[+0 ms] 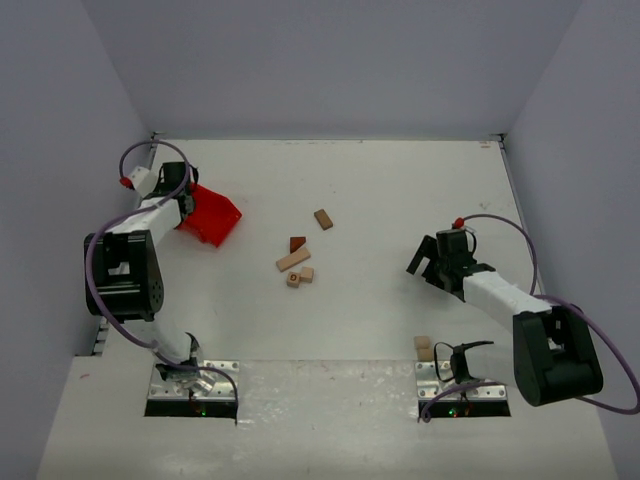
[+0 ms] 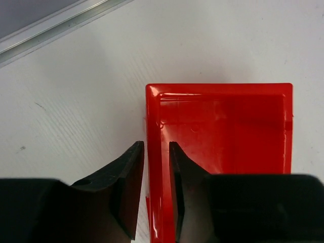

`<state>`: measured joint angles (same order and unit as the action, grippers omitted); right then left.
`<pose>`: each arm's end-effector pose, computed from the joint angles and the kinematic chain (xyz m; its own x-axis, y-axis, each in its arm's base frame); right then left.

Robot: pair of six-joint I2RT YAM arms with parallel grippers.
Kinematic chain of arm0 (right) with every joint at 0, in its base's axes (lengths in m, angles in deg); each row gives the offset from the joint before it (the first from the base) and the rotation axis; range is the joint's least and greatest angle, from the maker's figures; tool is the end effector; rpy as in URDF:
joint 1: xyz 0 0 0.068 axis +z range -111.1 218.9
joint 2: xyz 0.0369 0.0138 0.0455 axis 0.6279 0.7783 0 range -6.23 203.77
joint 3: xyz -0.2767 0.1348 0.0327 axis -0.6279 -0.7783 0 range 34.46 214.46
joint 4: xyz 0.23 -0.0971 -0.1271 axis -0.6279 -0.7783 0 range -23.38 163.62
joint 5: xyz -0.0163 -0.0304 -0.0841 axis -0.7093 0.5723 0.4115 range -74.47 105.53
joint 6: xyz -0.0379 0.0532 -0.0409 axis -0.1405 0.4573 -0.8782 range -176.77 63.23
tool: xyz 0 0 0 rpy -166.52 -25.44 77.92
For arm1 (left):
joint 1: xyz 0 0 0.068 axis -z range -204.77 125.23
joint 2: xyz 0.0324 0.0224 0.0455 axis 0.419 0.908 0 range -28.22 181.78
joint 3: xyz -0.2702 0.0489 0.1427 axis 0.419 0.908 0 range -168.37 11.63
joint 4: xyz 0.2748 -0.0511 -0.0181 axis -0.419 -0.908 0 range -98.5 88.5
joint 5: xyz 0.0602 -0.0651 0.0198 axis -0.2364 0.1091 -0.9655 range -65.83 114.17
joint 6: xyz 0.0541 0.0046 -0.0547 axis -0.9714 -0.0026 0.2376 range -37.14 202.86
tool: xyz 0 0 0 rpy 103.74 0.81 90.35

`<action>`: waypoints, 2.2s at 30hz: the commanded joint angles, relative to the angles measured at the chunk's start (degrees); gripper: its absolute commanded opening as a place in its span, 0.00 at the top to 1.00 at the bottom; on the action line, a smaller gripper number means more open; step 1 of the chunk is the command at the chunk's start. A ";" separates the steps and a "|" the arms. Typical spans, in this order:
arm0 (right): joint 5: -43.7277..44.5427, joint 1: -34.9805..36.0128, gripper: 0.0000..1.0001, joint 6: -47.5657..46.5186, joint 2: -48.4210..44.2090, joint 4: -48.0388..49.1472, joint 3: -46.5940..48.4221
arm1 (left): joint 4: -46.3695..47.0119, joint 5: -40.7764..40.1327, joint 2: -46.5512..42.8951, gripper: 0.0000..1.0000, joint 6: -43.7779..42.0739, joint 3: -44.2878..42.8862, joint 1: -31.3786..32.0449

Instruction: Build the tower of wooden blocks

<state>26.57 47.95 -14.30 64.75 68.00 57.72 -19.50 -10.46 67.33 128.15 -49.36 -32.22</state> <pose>0.2260 0.0234 0.1322 -0.6123 0.5734 -0.5443 0.5042 0.8135 0.2899 0.3710 0.0860 0.2114 -0.2348 -0.6204 -0.7483 -0.8756 0.4694 -0.1145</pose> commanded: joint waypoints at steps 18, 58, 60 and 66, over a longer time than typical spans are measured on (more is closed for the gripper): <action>-8.41 12.80 0.01 -17.81 -0.14 10.18 3.95 | 14.41 20.72 -20.83 0.00 -9.41 7.68 5.27; -0.48 40.14 0.01 -29.66 37.15 1.95 47.46 | 27.98 30.11 -33.19 0.00 -14.22 22.71 13.08; 5.48 41.12 0.01 -23.50 40.93 -2.83 52.58 | 28.19 29.71 -33.67 0.00 -14.00 23.01 13.08; 1.82 41.94 0.01 -18.94 46.52 -5.31 56.33 | 28.55 28.65 -34.29 0.00 -13.71 23.74 13.16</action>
<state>25.47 90.74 -38.70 109.19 65.31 110.71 5.65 19.48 34.59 114.20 -26.17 -18.88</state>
